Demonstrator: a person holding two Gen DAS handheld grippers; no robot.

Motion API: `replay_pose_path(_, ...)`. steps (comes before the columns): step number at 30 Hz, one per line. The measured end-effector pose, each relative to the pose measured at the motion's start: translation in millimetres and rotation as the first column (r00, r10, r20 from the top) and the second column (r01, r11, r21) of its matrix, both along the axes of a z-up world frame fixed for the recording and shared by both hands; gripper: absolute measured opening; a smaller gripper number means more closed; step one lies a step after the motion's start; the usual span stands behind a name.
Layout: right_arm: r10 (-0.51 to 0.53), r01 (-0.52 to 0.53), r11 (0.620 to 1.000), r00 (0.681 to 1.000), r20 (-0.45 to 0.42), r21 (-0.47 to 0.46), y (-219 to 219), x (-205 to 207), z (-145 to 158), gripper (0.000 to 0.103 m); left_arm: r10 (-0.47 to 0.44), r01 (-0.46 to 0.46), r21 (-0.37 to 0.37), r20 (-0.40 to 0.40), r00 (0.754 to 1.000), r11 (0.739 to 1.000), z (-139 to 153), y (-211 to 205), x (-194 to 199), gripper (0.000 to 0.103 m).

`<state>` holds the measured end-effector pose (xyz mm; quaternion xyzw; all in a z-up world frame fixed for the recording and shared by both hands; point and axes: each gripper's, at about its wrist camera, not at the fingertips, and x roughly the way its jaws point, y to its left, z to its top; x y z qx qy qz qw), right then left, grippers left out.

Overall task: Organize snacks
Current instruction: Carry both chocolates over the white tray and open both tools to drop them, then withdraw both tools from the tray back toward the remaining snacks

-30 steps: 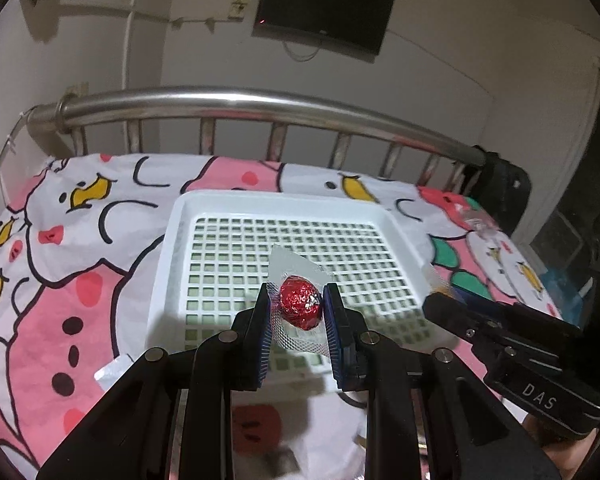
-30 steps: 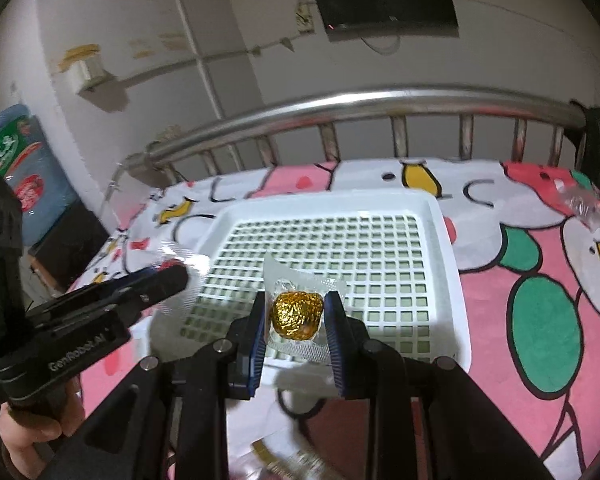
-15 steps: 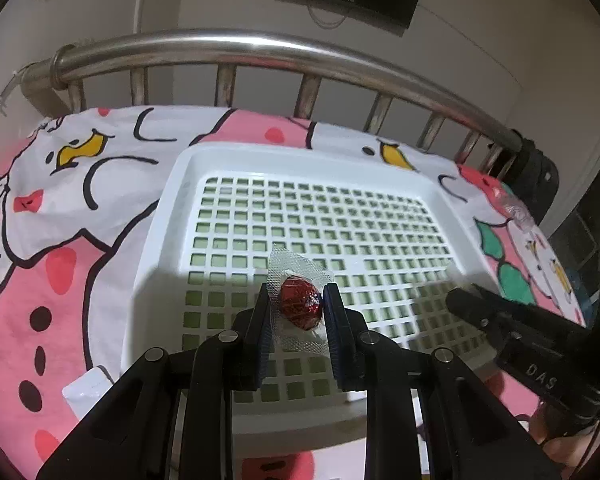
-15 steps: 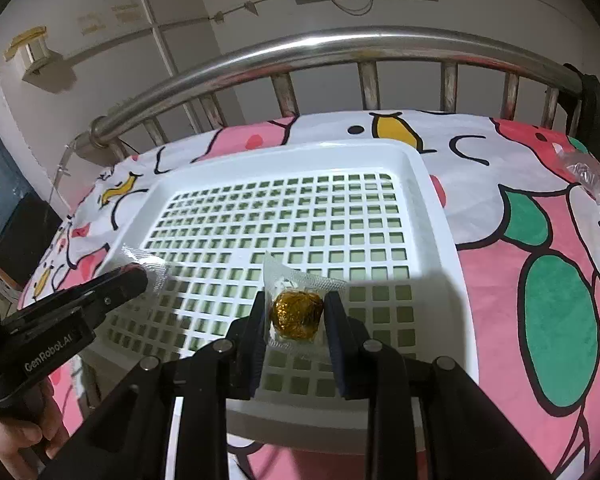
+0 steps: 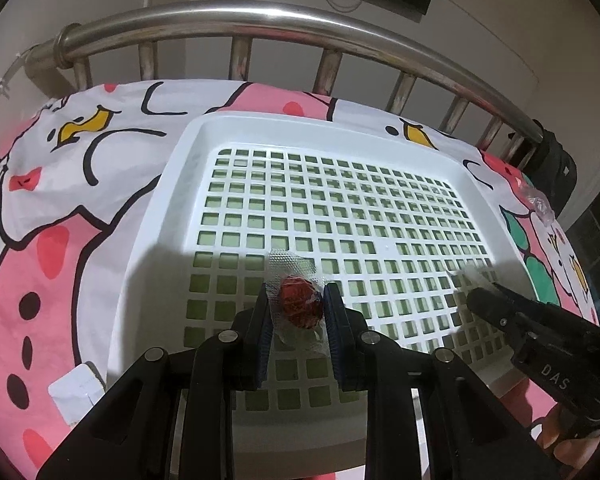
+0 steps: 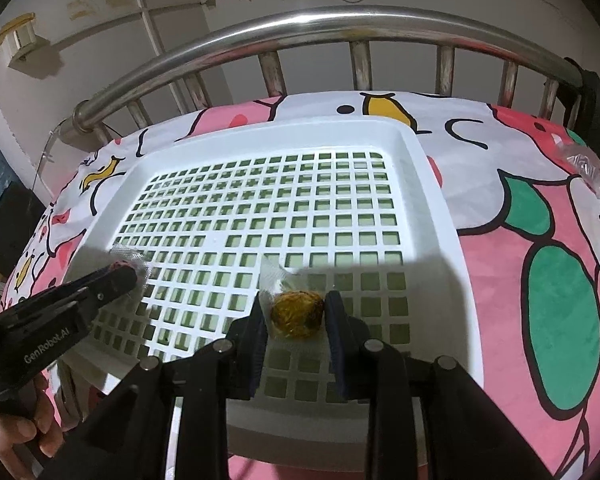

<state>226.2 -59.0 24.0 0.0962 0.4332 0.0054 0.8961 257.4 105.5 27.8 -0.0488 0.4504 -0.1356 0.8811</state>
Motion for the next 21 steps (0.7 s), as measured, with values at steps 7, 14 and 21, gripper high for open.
replay_pose_path(7,-0.056,0.051,0.997,0.992,0.114,0.051,-11.5,-15.0,28.4,0.088,0.044,-0.039,-0.059,0.088,0.995,0.997,29.1,13.0,-10.5,0.087)
replay_pose_path(14,-0.08,0.059,0.995,0.957,0.277,0.082,-9.5,-51.6,86.4,0.097,0.082,-0.052,-0.135,0.227,0.971,0.989,90.0,29.1,-39.3,0.092)
replay_pose_path(21,-0.027,0.003,0.998,0.906,0.423,0.056,7.0,-104.0,128.0,0.103,0.057,-0.009,-0.126,0.378,0.924,0.992,133.5,30.3,-90.8,0.103)
